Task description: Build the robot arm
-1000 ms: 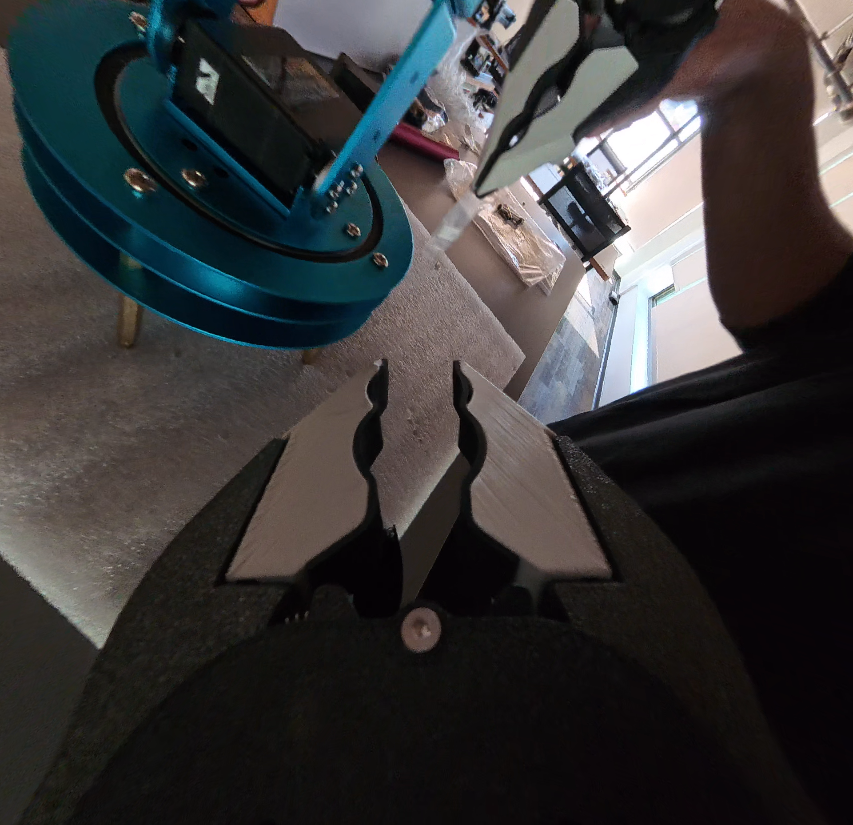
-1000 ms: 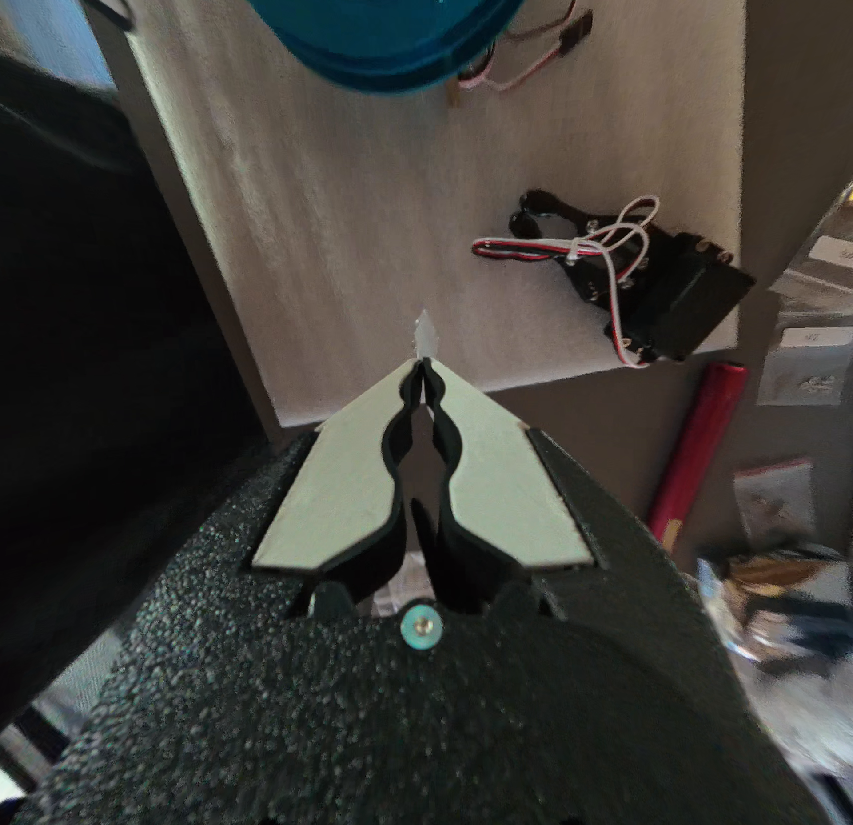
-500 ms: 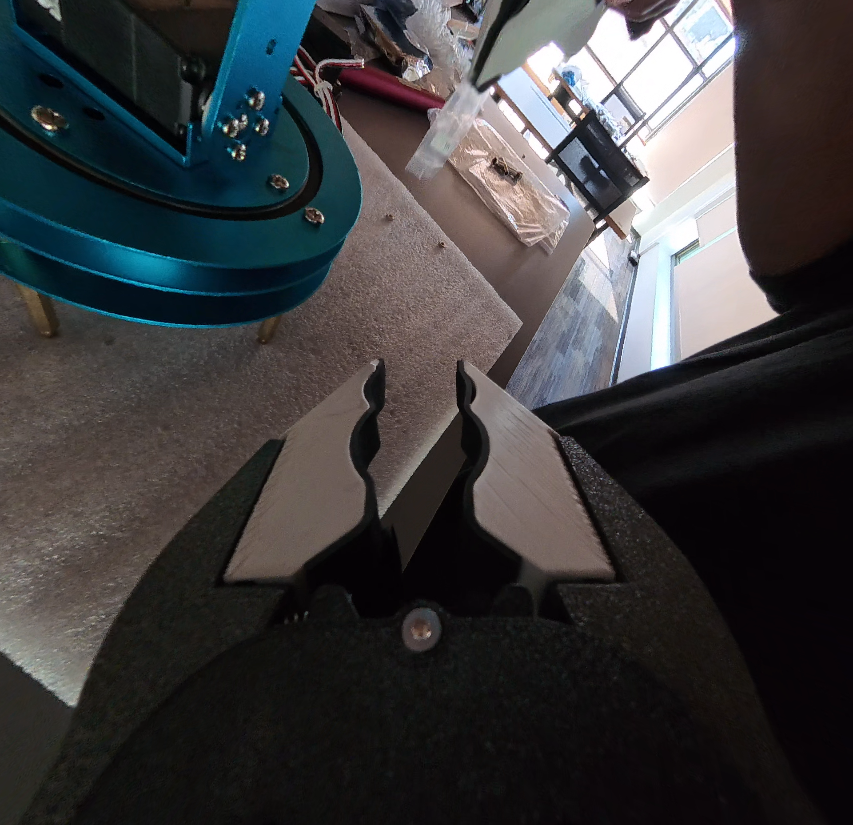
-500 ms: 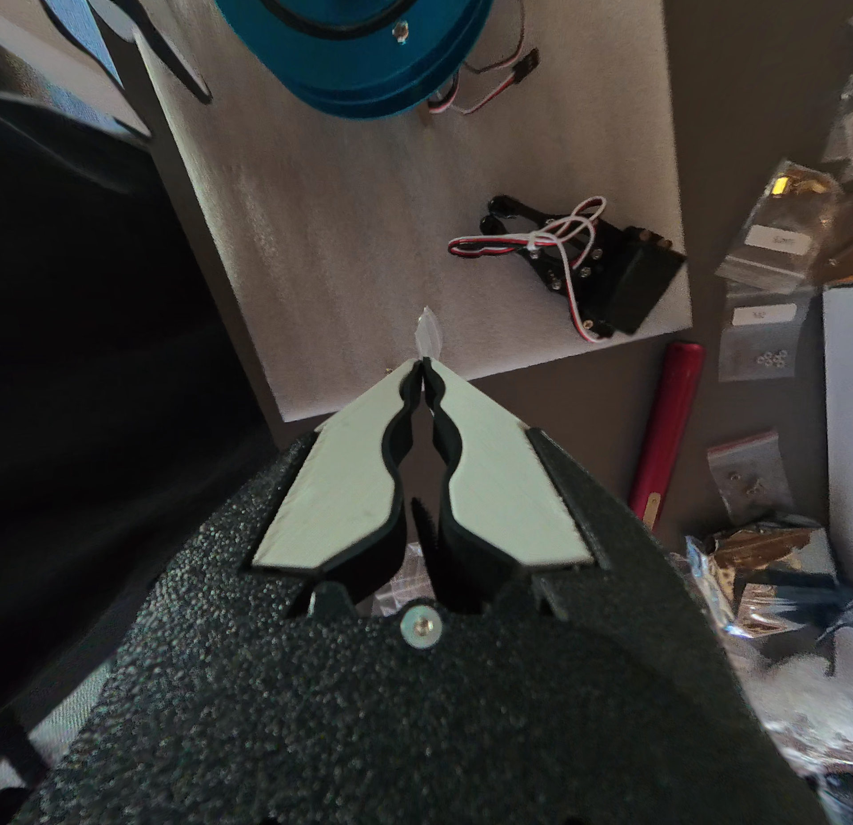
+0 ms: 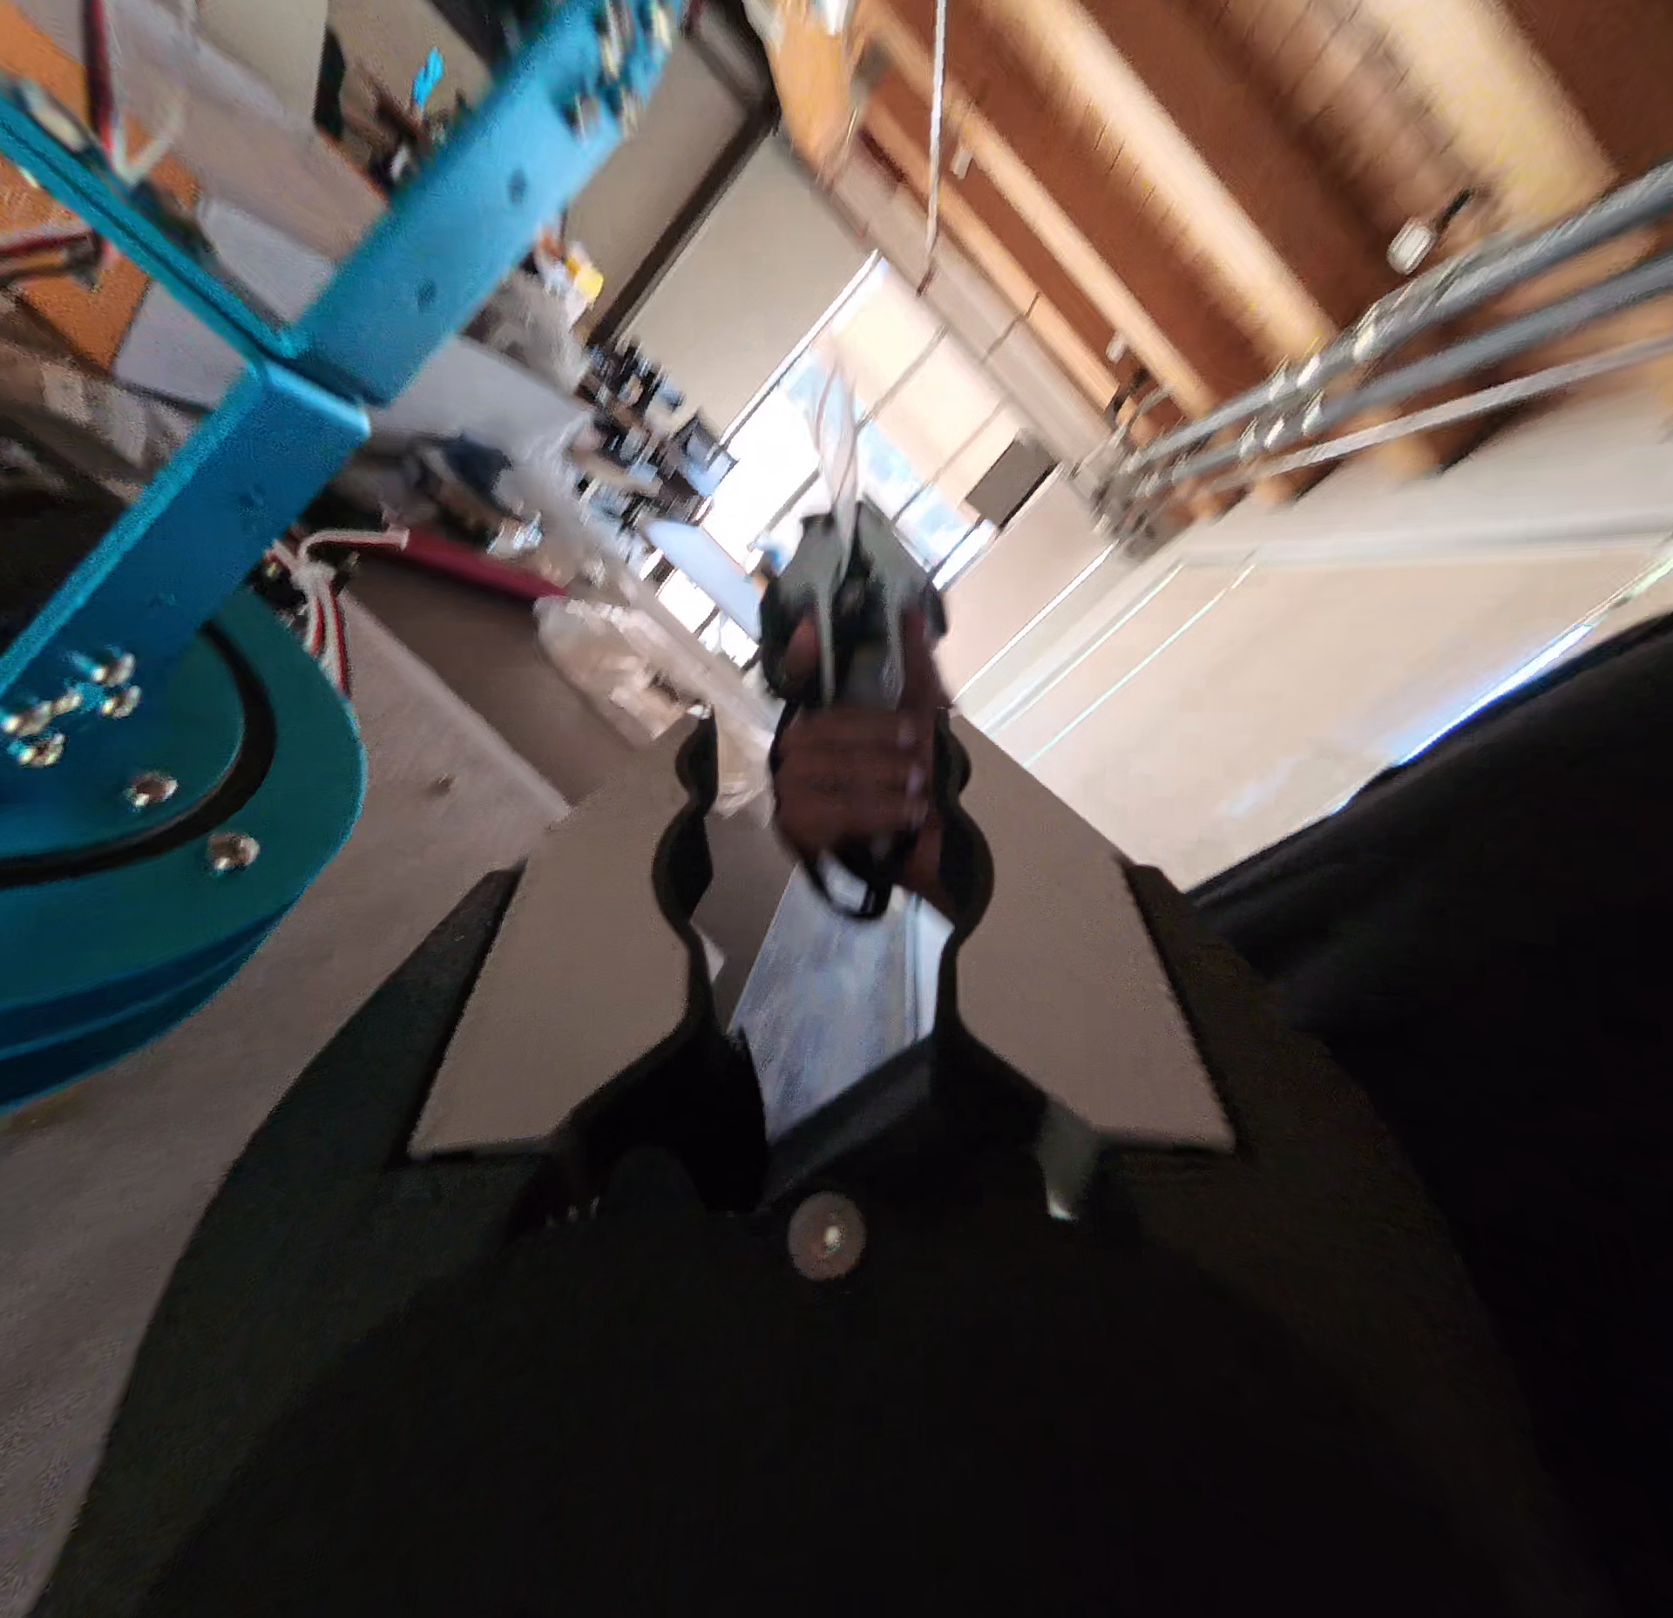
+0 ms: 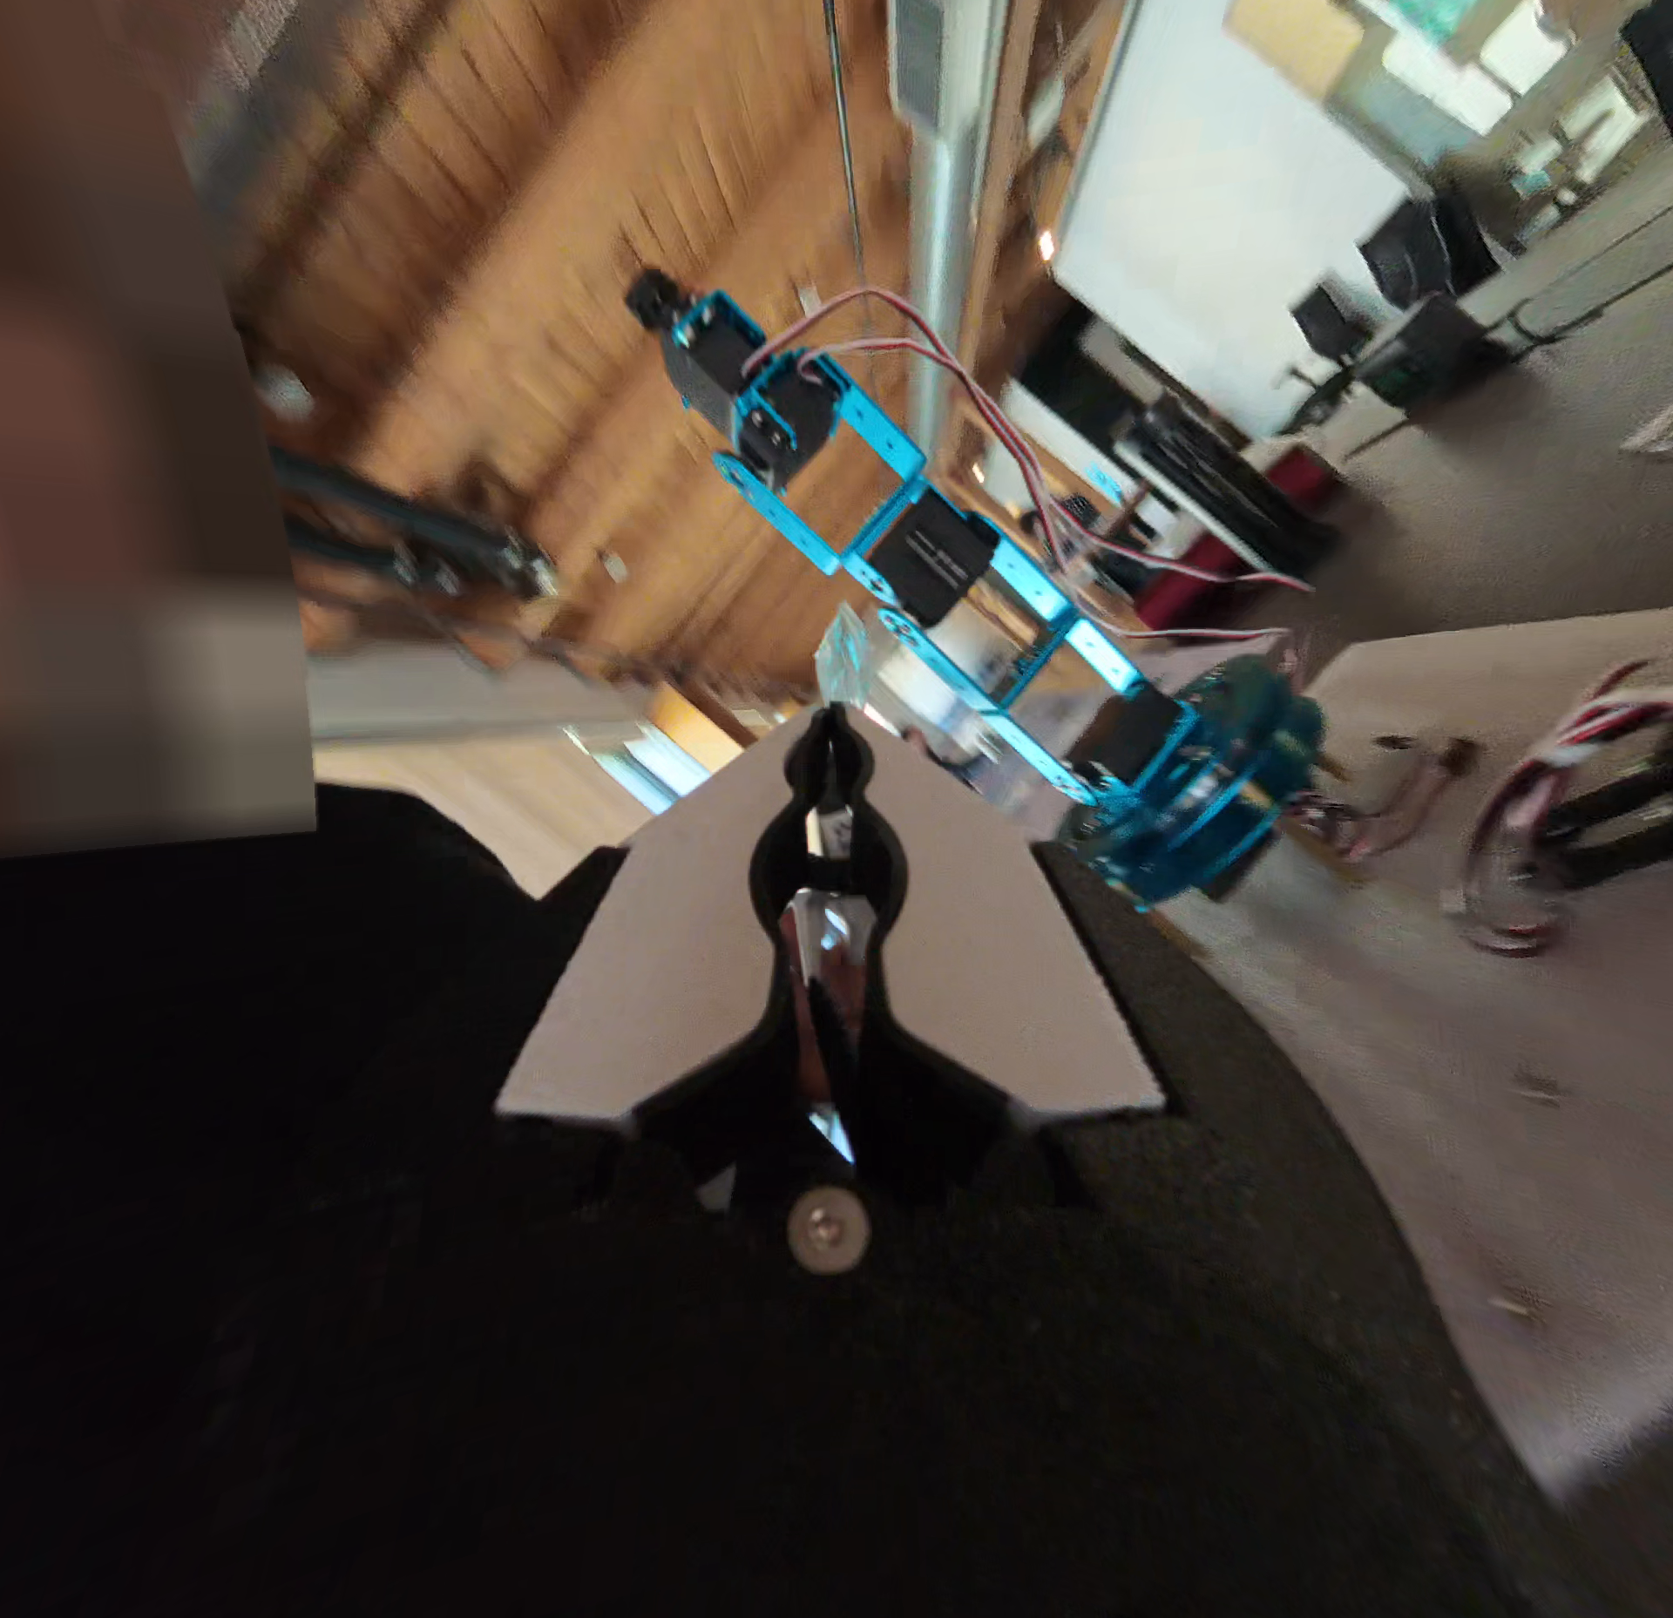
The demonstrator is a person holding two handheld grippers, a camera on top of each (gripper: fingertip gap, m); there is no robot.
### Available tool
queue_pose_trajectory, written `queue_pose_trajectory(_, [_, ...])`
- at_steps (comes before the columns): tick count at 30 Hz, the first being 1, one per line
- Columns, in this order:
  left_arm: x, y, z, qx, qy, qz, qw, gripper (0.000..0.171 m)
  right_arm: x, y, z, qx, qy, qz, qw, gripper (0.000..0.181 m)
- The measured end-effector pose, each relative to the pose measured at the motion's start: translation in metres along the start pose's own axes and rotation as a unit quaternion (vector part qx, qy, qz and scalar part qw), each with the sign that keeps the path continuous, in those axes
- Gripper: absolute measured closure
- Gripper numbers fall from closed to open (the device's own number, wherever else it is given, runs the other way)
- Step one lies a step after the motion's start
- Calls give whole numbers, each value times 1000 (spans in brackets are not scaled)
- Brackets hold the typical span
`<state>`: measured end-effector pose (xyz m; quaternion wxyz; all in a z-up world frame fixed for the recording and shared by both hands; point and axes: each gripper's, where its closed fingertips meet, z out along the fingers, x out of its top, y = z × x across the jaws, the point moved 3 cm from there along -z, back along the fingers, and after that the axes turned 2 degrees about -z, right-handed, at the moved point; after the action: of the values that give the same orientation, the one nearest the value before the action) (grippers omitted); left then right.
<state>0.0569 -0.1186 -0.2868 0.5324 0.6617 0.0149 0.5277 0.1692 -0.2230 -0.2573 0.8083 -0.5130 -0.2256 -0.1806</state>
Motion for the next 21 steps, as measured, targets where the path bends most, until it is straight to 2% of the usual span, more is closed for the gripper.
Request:
queue_pose_trajectory(3, [19, 9, 2, -32, 69, -28, 997, 125, -21, -1, 10, 29, 72, 38, 996, 181])
queue_pose_trajectory(8, [31, 16, 7, -25, 116, -13, 993, 133, -40, -4, 29, 61, 144, 79, 985, 181])
queue_pose_trajectory(12, [37, 16, 5, -21, 150, -23, 988, 145, -56, -6, 50, 75, 118, 95, 986, 181])
queue_pose_trajectory(17, [40, 16, -5, -13, 170, -10, 985, 171, -64, -7, 59, 80, 94, 96, 988, 181])
queue_pose_trajectory(21, [39, 17, -9, -6, 174, -1, 985, 171, -70, -5, 61, 75, 85, 100, 988, 181])
